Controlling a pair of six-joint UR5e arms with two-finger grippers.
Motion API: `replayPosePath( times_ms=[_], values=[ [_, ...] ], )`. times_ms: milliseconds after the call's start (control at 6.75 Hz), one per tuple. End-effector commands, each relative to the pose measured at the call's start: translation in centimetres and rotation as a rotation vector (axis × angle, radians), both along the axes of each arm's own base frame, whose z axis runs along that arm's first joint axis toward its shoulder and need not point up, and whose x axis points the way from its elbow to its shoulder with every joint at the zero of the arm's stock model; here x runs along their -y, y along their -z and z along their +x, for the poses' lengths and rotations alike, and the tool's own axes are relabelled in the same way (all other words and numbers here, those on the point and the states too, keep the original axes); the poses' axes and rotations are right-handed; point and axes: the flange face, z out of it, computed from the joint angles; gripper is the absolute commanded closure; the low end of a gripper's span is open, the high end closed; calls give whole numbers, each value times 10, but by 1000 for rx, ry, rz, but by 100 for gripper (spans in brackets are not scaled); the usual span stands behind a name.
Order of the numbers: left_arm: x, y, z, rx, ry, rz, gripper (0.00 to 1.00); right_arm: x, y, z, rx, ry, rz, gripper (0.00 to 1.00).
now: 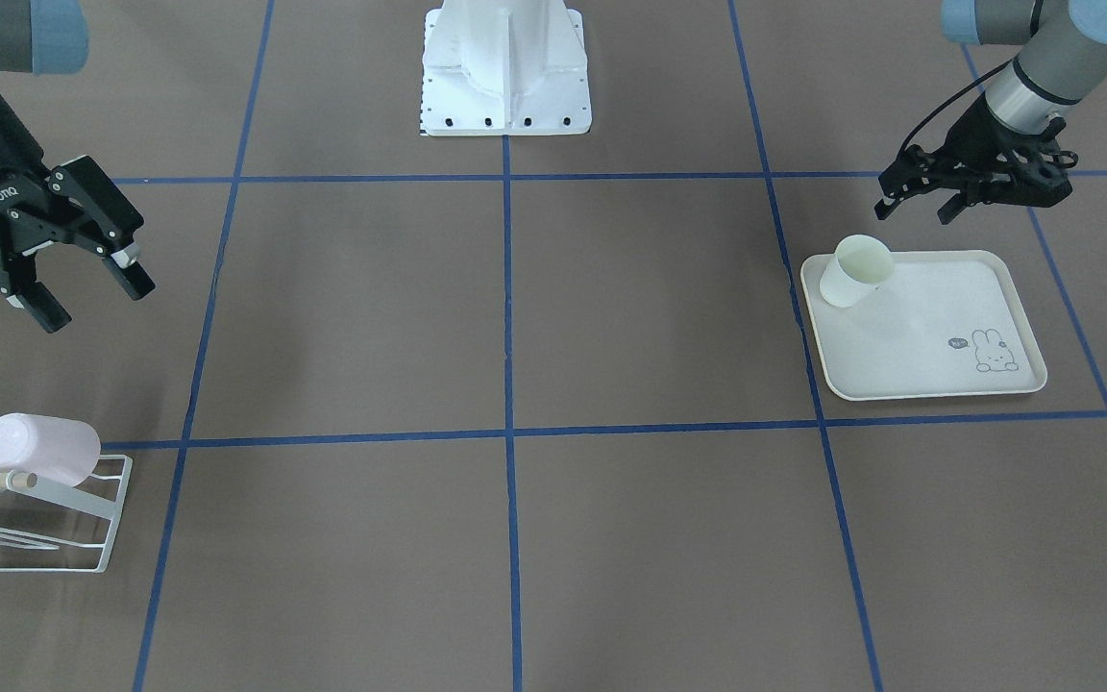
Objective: Transfer IKEA cup to right arm and place on rack
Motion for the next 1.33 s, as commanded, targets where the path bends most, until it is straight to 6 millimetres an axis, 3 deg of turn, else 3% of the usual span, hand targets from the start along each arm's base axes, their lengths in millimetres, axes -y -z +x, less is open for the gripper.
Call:
replayPosePath(
  times_ms=[0,296,445,889,1186],
  values=[
    [20,-6,9,11,2,9,0,1,2,-1,1,0,1,0],
    [27,-8,14,12,5,6,2,2,1,-1,1,0,-1,0],
    [28,-10,15,14,5,4,15,2,1,-2,0,2,1,0],
    [41,-10,27,10,12,-7,18,3,0,-1,-1,1,-1,0],
    [43,-14,30,14,9,-13,26,2,-1,-1,-1,1,-1,0]
  ],
)
